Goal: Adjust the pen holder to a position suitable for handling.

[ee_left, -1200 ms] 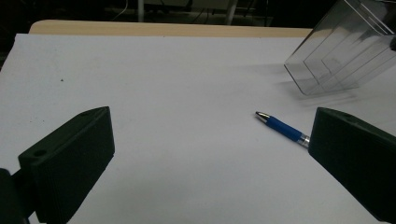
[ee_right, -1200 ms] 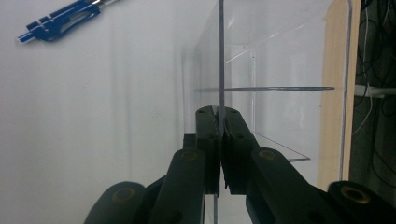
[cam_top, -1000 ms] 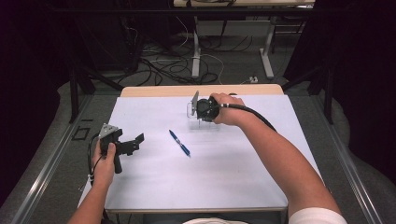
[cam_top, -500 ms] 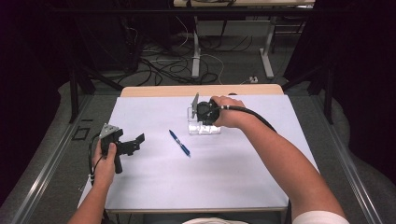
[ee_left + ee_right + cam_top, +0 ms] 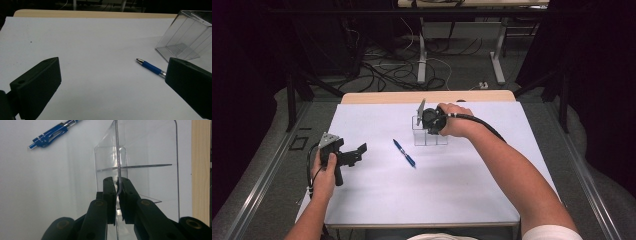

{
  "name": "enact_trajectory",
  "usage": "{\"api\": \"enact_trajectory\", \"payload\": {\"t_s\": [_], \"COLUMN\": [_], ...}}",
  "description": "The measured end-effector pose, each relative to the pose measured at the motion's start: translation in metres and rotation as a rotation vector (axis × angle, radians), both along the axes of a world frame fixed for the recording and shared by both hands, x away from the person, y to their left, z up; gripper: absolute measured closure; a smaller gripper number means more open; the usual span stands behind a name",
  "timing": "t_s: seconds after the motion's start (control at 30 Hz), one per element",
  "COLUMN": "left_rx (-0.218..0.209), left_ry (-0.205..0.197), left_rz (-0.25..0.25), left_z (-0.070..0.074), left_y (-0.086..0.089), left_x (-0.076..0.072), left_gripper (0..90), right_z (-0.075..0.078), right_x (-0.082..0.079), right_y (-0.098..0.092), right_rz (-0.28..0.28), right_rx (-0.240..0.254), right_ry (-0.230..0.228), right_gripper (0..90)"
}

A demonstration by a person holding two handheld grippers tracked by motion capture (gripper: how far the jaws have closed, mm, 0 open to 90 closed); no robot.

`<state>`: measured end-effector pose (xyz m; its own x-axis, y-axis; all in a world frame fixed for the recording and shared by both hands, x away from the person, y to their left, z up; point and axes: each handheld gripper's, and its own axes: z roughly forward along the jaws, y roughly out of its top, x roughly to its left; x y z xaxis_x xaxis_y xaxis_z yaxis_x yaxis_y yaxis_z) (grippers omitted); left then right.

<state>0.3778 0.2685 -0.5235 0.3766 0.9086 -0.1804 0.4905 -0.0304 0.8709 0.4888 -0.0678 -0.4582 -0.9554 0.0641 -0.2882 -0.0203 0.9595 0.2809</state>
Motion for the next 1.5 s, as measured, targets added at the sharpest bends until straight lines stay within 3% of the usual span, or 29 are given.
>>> {"api": "enact_trajectory", "payload": {"t_s": [0.3, 0.7, 1.07, 1.4, 1.5], "left_rx": [0.000, -0.001, -0.007, -0.008, -0.008], "left_ry": [0.002, 0.007, 0.005, 0.001, -0.001], "left_rz": [0.001, -0.001, -0.003, 0.000, -0.001], "left_z": [0.000, 0.000, 0.000, 0.001, 0.001], "left_y": [0.000, -0.001, -0.002, -0.002, -0.002], "left_x": [0.000, 0.000, 0.000, -0.001, 0.000], "left_gripper": [0.1, 0.1, 0.1, 0.1, 0.1], "right_z": [-0.001, 0.005, 0.014, 0.027, 0.034], "right_x": [0.001, -0.002, -0.005, -0.014, -0.019], "right_y": [-0.002, -0.011, -0.021, -0.026, -0.029], "right_rz": [-0.038, -0.121, -0.183, -0.291, -0.369], "right_rx": [0.033, 0.135, 0.215, 0.339, 0.413], "right_ry": [0.002, -0.020, -0.036, -0.094, -0.095], "right_gripper": [80.2, 66.7, 59.8, 51.9, 47.6]}}
